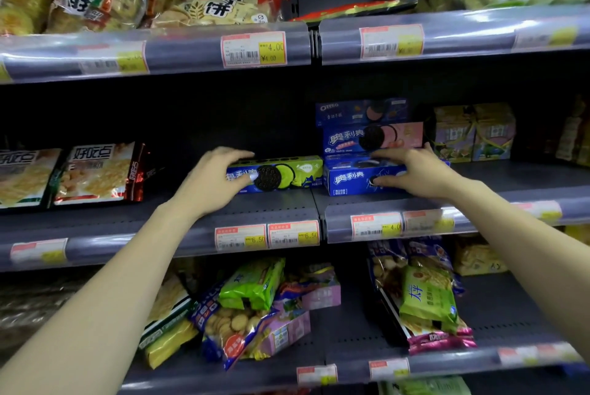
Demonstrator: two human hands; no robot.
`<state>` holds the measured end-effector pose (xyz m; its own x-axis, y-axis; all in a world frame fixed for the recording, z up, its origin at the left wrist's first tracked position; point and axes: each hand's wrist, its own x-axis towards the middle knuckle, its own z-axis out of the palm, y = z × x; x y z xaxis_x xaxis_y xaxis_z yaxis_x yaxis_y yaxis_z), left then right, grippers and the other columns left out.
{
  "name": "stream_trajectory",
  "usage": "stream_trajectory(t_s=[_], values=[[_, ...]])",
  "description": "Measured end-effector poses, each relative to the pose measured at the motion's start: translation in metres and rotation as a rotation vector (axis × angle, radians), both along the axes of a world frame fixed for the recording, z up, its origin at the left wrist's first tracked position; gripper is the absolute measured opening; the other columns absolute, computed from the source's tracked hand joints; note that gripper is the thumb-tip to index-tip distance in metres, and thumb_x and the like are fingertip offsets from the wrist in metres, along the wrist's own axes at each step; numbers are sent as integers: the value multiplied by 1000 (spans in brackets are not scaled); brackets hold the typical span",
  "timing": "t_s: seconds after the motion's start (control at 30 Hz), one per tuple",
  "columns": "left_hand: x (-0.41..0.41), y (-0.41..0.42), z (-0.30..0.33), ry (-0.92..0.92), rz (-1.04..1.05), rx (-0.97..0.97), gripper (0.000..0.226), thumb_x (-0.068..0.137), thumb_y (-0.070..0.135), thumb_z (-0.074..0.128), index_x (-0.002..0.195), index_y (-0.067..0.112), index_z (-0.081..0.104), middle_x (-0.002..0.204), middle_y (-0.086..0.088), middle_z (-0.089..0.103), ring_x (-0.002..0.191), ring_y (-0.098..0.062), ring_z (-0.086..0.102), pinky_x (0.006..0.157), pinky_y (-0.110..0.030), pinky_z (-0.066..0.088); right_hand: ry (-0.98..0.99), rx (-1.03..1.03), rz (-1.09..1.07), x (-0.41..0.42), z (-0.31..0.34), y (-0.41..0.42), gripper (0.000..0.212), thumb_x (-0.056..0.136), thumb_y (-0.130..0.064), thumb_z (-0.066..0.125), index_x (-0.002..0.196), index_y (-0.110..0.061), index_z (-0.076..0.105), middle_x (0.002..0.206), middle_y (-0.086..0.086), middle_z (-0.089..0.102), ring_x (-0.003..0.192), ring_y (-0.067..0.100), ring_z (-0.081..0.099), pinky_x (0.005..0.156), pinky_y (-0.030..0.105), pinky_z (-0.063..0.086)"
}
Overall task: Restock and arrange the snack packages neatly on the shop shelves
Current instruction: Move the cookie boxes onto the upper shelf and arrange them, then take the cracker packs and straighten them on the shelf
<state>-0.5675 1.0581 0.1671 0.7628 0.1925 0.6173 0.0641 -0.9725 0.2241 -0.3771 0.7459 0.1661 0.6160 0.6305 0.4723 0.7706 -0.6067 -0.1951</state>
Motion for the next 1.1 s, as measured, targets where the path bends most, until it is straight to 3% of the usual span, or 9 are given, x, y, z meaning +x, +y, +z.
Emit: stream_trajectory(t_s=[0.13, 0.2, 0.33, 0.47, 0.57, 0.67, 0.83, 0.9, 1.1], values=[[-22, -32, -15, -120, -62, 43, 32, 88, 31, 64, 119, 23, 64, 116, 2, 61, 108, -18, 53, 93, -36, 43, -111, 210, 45, -28, -11, 4, 44, 86, -38, 66, 126, -22, 58, 125, 6, 61, 117, 28, 52, 109, 50, 29], [-34, -45, -26, -169, -93, 53, 29, 87, 33, 61, 114, 22, 66, 111, 4, 63, 104, -16, 54, 91, -33, 44, -209, 327, 98, -45, -26, 7, 31, 86, -31, 67, 114, -18, 66, 112, 6, 65, 106, 29, 54, 98, 43, 37], [-58, -65, -55, -215, -143, 120, 28, 87, 32, 55, 108, 18, 66, 105, 3, 65, 100, -15, 56, 89, -27, 44, -412, 443, 169, -73, -57, 8, 22, 87, -32, 59, 93, -12, 69, 91, 4, 65, 88, 27, 57, 94, 39, 36], [-76, -80, -96, -242, -146, 149, 24, 88, 27, 55, 103, 13, 67, 100, 2, 67, 96, -14, 58, 88, -23, 45, -581, 481, 203, -100, -97, 1, 17, 88, -26, 62, 85, -12, 69, 88, 2, 64, 86, 19, 54, 99, 42, 36], [-77, -88, -133, -134, -144, 155, 24, 89, 30, 54, 102, 16, 67, 96, 4, 66, 90, -14, 58, 82, -22, 46, -592, 406, 252, -105, -130, -4, 12, 87, -25, 64, 86, -14, 69, 88, 0, 65, 86, 18, 56, 98, 39, 38], [-70, -95, -164, 80, -117, 95, 31, 86, 39, 50, 109, 24, 63, 101, 9, 63, 93, -14, 58, 75, -28, 51, -497, 295, 244, -95, -160, -16, 15, 88, -28, 60, 89, -15, 68, 88, 0, 64, 87, 17, 53, 91, 32, 38], [-35, -126, -193, 308, -134, -127, 54, 83, 59, 45, 126, 28, 56, 119, 11, 56, 112, -11, 53, 87, -26, 45, -145, 161, -26, -60, -195, -58, 26, 87, -39, 55, 93, -16, 65, 87, 1, 61, 83, 28, 57, 71, 36, 40], [-14, -145, -200, 334, -154, -225, 49, 87, 53, 56, 129, 27, 54, 124, 11, 55, 117, -10, 51, 92, -26, 44, 26, 164, -152, -46, -205, -77, 28, 87, -36, 64, 101, -12, 64, 96, 5, 61, 92, 31, 56, 74, 40, 44], [52, -208, -215, 439, -174, -566, 58, 87, 49, 61, 138, 25, 47, 126, 3, 57, 112, -16, 55, 92, -29, 45, 598, 274, -341, -14, -227, -112, 67, 79, -52, 67, 126, -8, 48, 122, 12, 56, 114, 29, 50, 86, 39, 45]])
